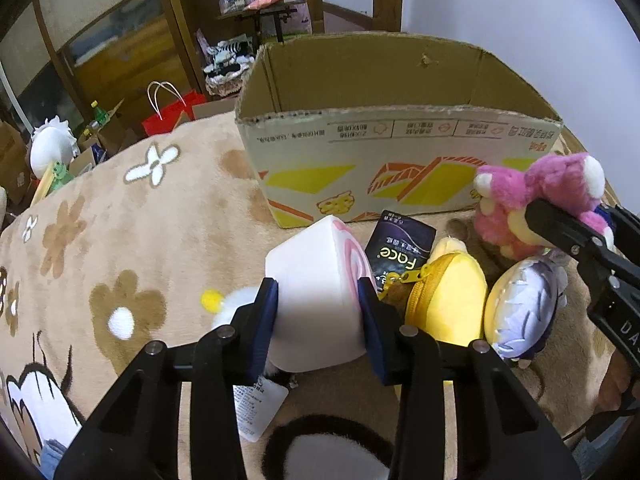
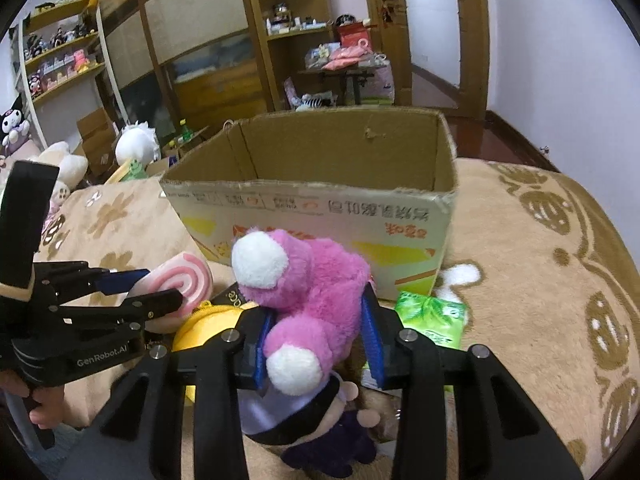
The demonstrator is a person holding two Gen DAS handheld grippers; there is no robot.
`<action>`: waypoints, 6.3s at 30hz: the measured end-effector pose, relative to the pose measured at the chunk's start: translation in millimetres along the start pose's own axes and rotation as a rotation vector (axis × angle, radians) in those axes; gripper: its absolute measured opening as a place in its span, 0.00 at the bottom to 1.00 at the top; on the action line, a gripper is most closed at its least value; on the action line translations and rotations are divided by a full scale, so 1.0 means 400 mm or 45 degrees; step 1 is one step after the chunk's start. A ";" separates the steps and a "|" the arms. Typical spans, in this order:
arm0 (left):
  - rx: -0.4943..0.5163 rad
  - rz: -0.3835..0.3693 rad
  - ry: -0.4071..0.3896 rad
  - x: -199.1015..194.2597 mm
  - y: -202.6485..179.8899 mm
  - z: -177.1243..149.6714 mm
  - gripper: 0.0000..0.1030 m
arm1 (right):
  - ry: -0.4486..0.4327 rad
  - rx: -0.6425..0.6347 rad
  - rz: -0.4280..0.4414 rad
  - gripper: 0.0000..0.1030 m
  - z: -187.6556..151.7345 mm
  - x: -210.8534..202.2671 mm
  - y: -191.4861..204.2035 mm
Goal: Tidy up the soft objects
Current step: 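Carry the roll cushion with the left tool while the right tool carries the pink bear into the box, then withdraw both tools from the box toward the remaining items, then grasp the white pompom keychain with the left tool while the right tool grasps the green tissue pack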
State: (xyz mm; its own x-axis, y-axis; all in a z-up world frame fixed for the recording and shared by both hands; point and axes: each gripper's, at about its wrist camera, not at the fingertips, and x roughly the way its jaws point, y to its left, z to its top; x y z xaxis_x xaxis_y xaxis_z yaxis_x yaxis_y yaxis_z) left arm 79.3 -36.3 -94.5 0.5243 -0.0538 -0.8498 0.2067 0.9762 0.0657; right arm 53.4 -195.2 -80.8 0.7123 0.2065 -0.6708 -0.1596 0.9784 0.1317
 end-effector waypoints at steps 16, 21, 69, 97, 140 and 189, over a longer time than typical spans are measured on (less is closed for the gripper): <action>-0.002 0.101 -0.319 -0.169 0.009 -0.014 0.36 | -0.280 0.024 -0.097 0.38 0.022 -0.168 0.008; 0.012 0.148 -0.376 -0.218 0.014 0.003 0.36 | -0.344 0.018 -0.110 0.38 0.050 -0.218 0.016; 0.028 -0.031 -0.361 -0.041 0.005 0.247 0.42 | -0.243 -0.024 0.047 0.41 0.198 0.018 -0.033; -0.059 0.097 -0.334 -0.181 0.093 0.133 0.96 | -0.291 0.101 -0.033 1.00 0.138 -0.158 -0.017; -0.027 0.160 -0.017 -0.059 0.124 0.069 0.96 | -0.055 0.197 -0.153 1.00 0.027 -0.092 -0.062; -0.054 0.115 0.293 0.186 0.135 0.064 0.80 | 0.299 0.329 -0.200 0.84 -0.020 0.134 -0.166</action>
State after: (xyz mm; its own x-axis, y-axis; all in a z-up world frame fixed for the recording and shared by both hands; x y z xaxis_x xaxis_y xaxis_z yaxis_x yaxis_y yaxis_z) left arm 150.8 7.2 -140.8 0.3360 0.0787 -0.9386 0.1298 0.9831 0.1289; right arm 96.5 -249.0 -131.2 0.5334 0.0748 -0.8425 0.1380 0.9750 0.1739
